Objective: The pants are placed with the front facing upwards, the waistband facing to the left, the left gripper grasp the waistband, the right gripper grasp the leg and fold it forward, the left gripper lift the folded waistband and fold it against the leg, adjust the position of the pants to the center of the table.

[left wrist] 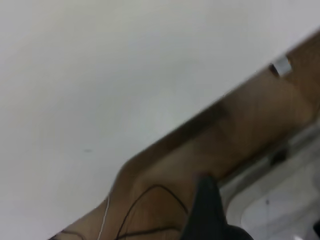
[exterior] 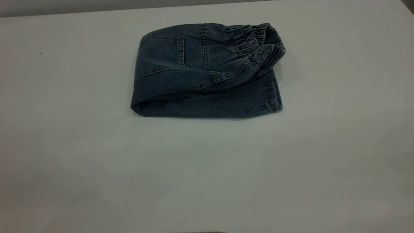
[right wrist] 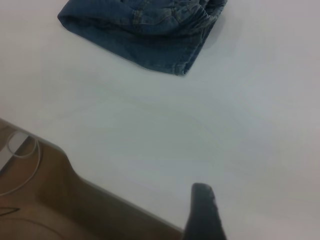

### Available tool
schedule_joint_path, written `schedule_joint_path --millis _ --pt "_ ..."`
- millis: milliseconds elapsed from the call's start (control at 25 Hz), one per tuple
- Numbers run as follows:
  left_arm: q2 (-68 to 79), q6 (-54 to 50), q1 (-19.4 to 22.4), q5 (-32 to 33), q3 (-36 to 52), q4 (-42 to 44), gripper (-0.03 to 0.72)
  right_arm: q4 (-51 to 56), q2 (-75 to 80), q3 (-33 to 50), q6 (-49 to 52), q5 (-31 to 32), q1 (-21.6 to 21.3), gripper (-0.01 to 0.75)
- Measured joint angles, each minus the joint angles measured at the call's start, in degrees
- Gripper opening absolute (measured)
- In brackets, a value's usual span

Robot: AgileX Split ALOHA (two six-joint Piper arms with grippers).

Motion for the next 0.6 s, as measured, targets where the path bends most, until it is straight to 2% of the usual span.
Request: schedule_joint_path --millis 200,320,440,600 --pt "-8.0 0.0 12.8 0.1 0.0 0.0 0.499 0.0 0.0 0.0 0.0 0.0 -0.6 0.441" --pt "-13.3 0.0 18.2 0.3 0.0 0.0 0.499 0.0 -0.5 0.0 0.0 0.0 -3.2 0.441" --pt "-17.7 0.0 21.9 0.5 0.0 0.0 0.499 0.0 -2.8 0.0 0.0 0.1 -7.3 0.441" --pt "-21.4 0.0 23.7 0.9 0.0 -0.1 0.499 0.1 -4.0 0.0 0.0 0.1 -11.1 0.441"
